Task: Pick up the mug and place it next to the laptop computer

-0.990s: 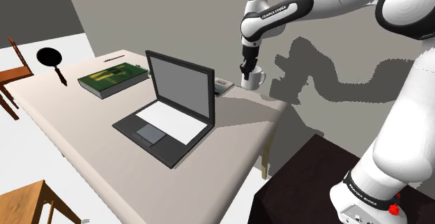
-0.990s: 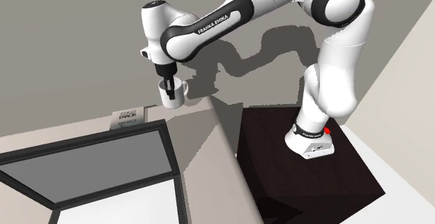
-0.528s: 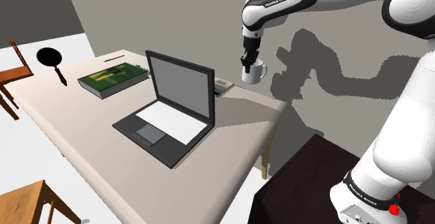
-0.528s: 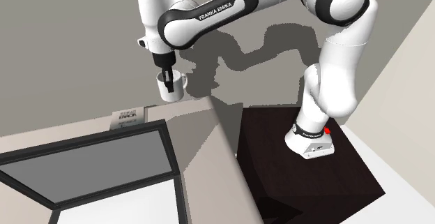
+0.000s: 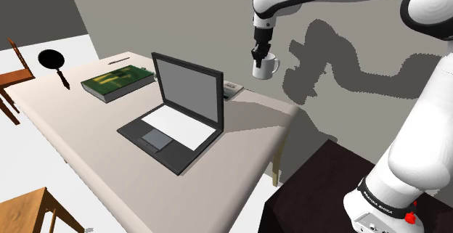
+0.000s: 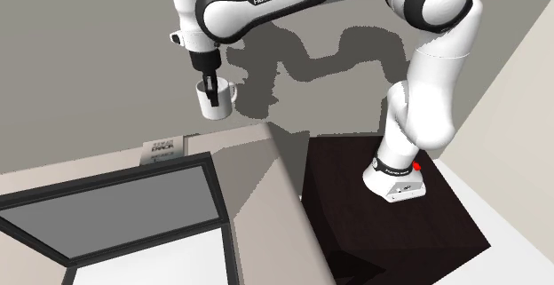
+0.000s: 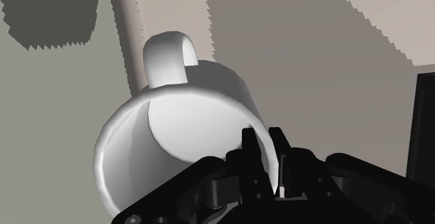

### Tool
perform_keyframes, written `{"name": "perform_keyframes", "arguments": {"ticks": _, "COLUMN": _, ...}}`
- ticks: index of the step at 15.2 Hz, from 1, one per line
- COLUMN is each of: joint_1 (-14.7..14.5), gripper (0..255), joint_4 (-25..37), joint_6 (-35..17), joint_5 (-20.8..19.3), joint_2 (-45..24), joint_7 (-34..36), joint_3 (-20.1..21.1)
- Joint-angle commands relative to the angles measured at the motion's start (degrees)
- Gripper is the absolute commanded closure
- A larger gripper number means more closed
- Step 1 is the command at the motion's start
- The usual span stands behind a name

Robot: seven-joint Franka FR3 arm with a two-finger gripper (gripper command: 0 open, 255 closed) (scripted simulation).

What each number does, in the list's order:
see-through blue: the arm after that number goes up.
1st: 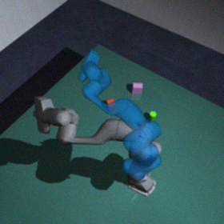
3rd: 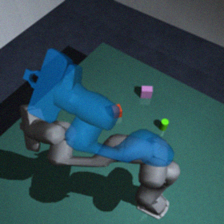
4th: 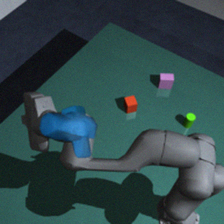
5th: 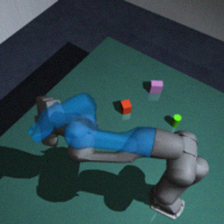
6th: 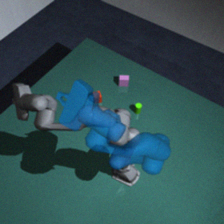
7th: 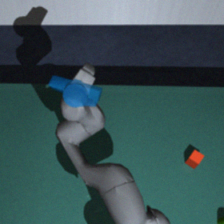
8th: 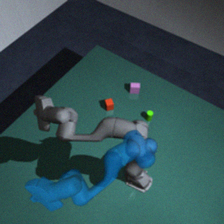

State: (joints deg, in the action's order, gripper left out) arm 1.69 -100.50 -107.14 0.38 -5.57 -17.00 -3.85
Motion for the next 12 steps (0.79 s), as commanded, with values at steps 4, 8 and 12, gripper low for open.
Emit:
{"name": "perform_keyframes", "arguments": {"ticks": 4, "joint_1": 0.0, "gripper": 255, "joint_4": 3.6, "joint_6": 3.8, "joint_5": 0.0, "joint_2": 0.3, "joint_7": 0.1, "joint_3": 0.0}}
{"name": "perform_keyframes", "arguments": {"ticks": 8, "joint_1": 0.0, "gripper": 255, "joint_4": 6.8, "joint_6": 6.9, "joint_5": 0.0, "joint_2": 0.2, "joint_7": 0.1, "joint_3": 0.0}}
{"name": "perform_keyframes", "arguments": {"ticks": 12, "joint_1": 0.0, "gripper": 255, "joint_4": 10.3, "joint_6": 10.1, "joint_5": 0.0, "joint_2": -0.2, "joint_7": 0.1, "joint_3": 0.0}}
